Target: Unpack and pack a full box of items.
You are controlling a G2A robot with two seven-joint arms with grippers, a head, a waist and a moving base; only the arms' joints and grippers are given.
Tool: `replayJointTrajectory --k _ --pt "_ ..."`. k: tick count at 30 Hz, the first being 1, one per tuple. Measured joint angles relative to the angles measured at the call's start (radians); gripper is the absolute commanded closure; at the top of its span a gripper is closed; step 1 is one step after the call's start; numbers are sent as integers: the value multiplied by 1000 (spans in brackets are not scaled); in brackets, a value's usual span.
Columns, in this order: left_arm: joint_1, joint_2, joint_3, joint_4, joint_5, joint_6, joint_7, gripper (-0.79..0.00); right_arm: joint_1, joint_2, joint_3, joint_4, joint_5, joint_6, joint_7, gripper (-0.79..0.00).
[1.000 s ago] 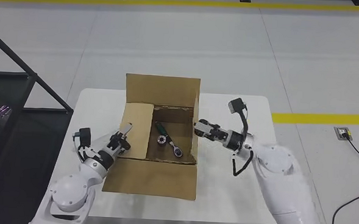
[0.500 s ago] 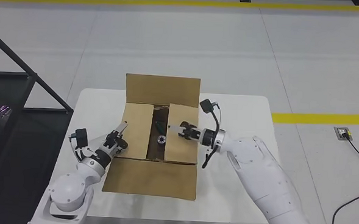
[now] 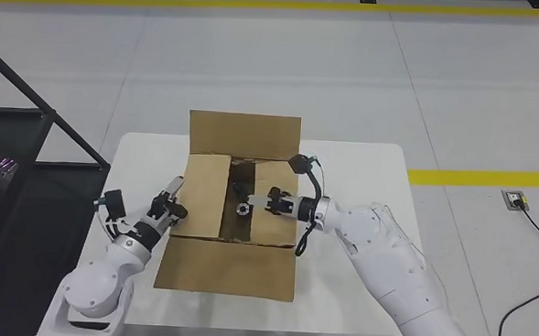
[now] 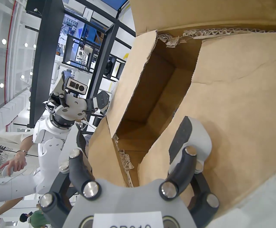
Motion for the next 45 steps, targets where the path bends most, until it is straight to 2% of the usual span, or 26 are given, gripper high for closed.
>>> replayJointTrajectory --k 6,10,15,20,23,26,32,36,41,45 --pt "66 10 -110 -87 -51 -37 -39 -785 -26 9 39 -72 32 -85 -59 -785" --pt "125 21 -205 -106 -90 -35 -130 -785 -44 9 56 -113 61 -149 -118 -785" --pt "221 42 -329 -72 -109 -62 -353 -785 -41 3 61 -105 83 -193 -202 -785" --pt "299 65 -386 -11 -127 -154 -657 -785 -15 -7 54 -76 104 -220 -250 -785" --pt "306 78 -398 24 -165 -157 -829 -785 2 -13 39 -64 105 -219 -255 -785" --pt "288 87 -388 56 -189 -152 -914 -785 14 -19 27 -57 100 -222 -264 -785" --pt "237 91 -315 77 -219 -111 -881 -785 15 -26 27 -43 89 -226 -326 -785" --pt "233 92 -298 70 -250 -123 -850 -785 6 -27 47 -40 62 -212 -413 -785" --pt "244 94 -321 31 -297 -143 -775 -785 15 -29 57 -23 -85 -71 -564 -785" --pt "252 93 -335 -17 -363 -145 -724 -785 30 -33 58 8 -147 12 -623 -785"
